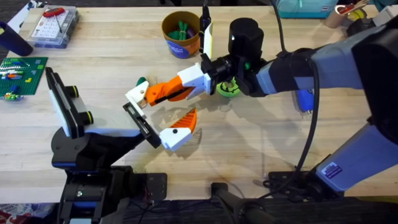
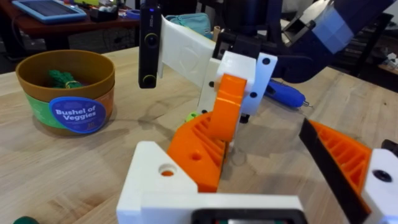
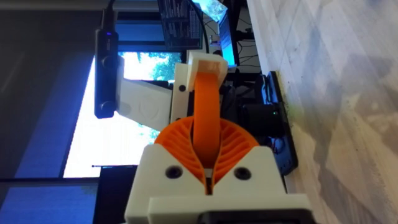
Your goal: Pick up the gripper from the table and insert it into the empty holder that is missing its gripper. Then pick up a screw, insert it into the mounting hole, and use the screwdriver to tighten it. Finally, clean up the table by picking up the vegetable and placing it into the bucket.
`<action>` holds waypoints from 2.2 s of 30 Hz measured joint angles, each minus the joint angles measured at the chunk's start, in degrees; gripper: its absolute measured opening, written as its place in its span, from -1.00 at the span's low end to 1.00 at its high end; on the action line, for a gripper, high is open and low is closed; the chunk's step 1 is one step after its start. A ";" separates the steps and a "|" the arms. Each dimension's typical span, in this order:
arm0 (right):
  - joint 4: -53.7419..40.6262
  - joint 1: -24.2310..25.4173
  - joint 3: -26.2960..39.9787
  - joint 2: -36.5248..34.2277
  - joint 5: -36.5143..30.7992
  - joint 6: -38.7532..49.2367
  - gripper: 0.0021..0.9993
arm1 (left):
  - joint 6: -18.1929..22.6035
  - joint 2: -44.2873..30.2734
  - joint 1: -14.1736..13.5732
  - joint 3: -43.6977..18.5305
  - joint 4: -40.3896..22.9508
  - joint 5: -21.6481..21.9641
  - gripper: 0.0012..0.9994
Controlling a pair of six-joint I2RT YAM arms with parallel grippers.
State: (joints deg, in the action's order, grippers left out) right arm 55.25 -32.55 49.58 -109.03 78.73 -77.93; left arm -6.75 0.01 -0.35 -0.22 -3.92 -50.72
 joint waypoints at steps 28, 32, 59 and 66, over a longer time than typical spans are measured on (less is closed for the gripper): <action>-0.44 0.16 1.11 0.00 3.07 -1.92 -0.96 | -0.16 0.00 0.12 -0.07 -0.18 0.18 0.98; -0.52 -0.14 1.27 0.00 3.46 -1.73 -0.96 | -0.14 0.00 0.12 -0.06 -0.19 0.20 0.98; -1.62 -1.80 6.15 -3.60 2.63 -0.53 -0.96 | 0.21 -0.02 0.19 -0.08 -0.11 1.67 0.98; -2.81 -1.82 10.97 -6.90 5.13 -0.97 -0.96 | 0.25 -0.02 0.19 -0.08 -0.01 2.07 0.98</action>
State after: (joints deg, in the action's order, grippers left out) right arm 52.44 -34.37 60.55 -115.93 83.86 -78.90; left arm -6.50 -0.01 -0.16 -0.30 -3.94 -48.65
